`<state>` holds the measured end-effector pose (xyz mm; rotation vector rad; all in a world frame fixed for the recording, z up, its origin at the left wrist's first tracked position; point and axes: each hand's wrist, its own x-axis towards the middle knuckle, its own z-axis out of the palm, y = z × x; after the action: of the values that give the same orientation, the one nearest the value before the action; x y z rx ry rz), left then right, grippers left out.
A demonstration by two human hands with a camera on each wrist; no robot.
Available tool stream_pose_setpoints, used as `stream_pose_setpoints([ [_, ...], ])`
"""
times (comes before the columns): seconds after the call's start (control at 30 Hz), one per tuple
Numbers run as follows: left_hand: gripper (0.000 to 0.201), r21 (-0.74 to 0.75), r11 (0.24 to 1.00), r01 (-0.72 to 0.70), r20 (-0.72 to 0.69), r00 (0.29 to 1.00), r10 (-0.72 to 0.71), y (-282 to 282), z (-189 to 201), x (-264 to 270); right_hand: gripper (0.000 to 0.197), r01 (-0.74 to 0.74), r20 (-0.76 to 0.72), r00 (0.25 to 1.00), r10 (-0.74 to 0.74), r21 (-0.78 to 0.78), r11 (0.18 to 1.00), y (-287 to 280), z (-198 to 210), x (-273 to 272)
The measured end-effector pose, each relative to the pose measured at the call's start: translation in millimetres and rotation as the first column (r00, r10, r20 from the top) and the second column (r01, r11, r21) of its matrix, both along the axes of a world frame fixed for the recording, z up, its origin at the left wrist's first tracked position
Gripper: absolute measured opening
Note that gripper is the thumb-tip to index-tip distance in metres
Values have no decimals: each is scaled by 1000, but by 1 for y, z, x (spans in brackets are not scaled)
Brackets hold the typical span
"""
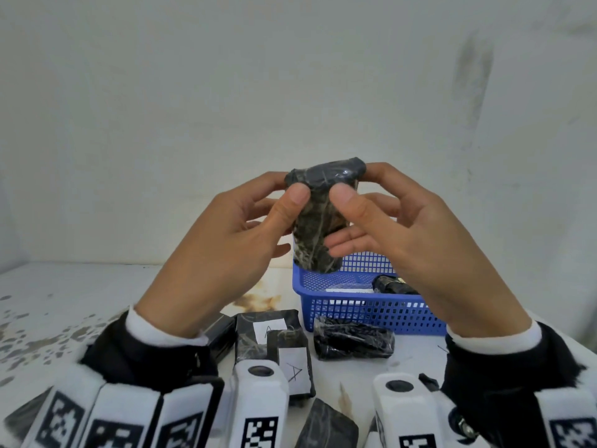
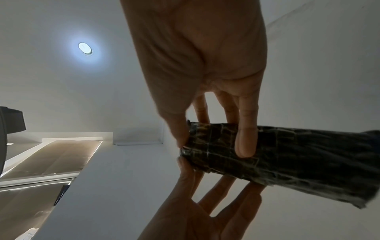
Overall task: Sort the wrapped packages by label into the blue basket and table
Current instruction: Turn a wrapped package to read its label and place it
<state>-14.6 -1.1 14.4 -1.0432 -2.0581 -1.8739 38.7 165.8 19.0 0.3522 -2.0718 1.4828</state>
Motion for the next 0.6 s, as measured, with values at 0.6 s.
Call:
stream_pose_setpoints([
  [0.6, 42, 136, 987, 83, 142, 985, -102, -1, 5, 3, 25, 10, -69, 998, -6, 53, 999, -4, -4, -3],
])
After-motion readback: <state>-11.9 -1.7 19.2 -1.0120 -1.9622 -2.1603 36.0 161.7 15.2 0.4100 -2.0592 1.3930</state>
